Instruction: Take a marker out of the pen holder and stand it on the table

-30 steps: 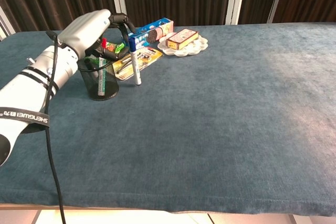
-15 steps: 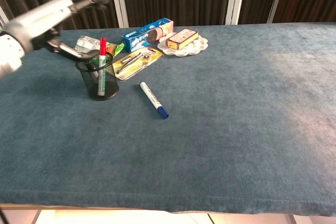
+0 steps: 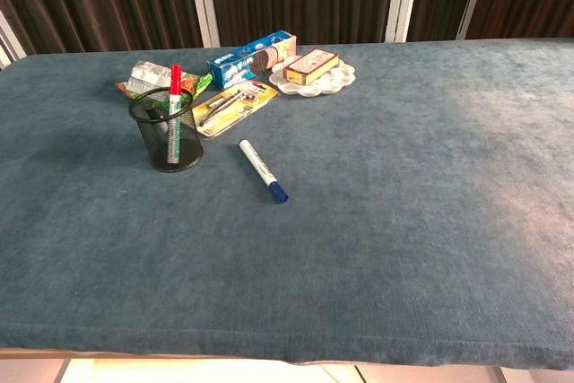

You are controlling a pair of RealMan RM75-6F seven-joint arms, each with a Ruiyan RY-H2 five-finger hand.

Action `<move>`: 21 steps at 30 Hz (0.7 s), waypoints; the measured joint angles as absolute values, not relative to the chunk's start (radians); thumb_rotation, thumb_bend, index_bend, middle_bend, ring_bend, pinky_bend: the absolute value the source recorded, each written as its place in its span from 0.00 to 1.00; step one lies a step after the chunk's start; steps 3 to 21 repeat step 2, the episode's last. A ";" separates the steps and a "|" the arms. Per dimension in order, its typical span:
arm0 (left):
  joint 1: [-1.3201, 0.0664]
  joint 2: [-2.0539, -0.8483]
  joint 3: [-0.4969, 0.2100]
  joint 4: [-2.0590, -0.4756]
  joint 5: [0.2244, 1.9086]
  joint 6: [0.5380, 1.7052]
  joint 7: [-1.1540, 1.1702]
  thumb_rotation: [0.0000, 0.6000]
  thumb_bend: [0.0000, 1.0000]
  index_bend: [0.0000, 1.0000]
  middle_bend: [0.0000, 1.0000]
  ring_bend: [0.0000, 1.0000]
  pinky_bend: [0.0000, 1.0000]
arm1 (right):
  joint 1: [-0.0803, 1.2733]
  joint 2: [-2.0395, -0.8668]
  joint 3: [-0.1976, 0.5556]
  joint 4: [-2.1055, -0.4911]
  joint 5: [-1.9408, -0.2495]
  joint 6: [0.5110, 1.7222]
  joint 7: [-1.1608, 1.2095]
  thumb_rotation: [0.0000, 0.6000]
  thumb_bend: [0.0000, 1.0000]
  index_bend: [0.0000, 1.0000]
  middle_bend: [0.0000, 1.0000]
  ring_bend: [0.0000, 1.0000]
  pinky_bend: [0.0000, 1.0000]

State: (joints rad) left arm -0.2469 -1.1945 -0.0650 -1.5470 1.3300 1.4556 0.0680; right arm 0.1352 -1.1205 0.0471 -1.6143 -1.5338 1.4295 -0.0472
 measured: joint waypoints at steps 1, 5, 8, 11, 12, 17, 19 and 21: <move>-0.213 -1.192 -0.050 -1.537 1.335 1.485 0.053 1.00 0.33 0.21 0.18 0.05 0.03 | 0.135 -1.121 0.047 -1.614 -1.534 1.429 -0.048 1.00 0.21 0.46 0.34 0.15 0.23; -0.188 -1.191 -0.039 -1.530 1.340 1.508 0.042 1.00 0.33 0.21 0.18 0.05 0.03 | 0.136 -1.121 0.047 -1.614 -1.534 1.429 -0.049 1.00 0.21 0.46 0.34 0.15 0.23; -0.188 -1.191 -0.039 -1.530 1.340 1.508 0.042 1.00 0.33 0.21 0.18 0.05 0.03 | 0.136 -1.121 0.047 -1.614 -1.534 1.429 -0.049 1.00 0.21 0.46 0.34 0.15 0.23; -0.188 -1.191 -0.039 -1.530 1.340 1.508 0.042 1.00 0.33 0.21 0.18 0.05 0.03 | 0.136 -1.121 0.047 -1.614 -1.534 1.429 -0.049 1.00 0.21 0.46 0.34 0.15 0.23; -0.188 -1.191 -0.039 -1.530 1.340 1.508 0.042 1.00 0.33 0.21 0.18 0.05 0.03 | 0.136 -1.121 0.047 -1.614 -1.534 1.429 -0.049 1.00 0.21 0.46 0.34 0.15 0.23; -0.188 -1.191 -0.039 -1.530 1.340 1.508 0.042 1.00 0.33 0.21 0.18 0.05 0.03 | 0.136 -1.121 0.047 -1.614 -1.534 1.429 -0.049 1.00 0.21 0.46 0.34 0.15 0.23; -0.188 -1.191 -0.039 -1.530 1.340 1.508 0.042 1.00 0.33 0.21 0.18 0.05 0.03 | 0.136 -1.121 0.047 -1.614 -1.534 1.429 -0.049 1.00 0.21 0.46 0.34 0.15 0.23; -0.188 -1.191 -0.039 -1.530 1.340 1.508 0.042 1.00 0.33 0.21 0.18 0.05 0.03 | 0.136 -1.121 0.047 -1.614 -1.534 1.429 -0.049 1.00 0.21 0.46 0.34 0.15 0.23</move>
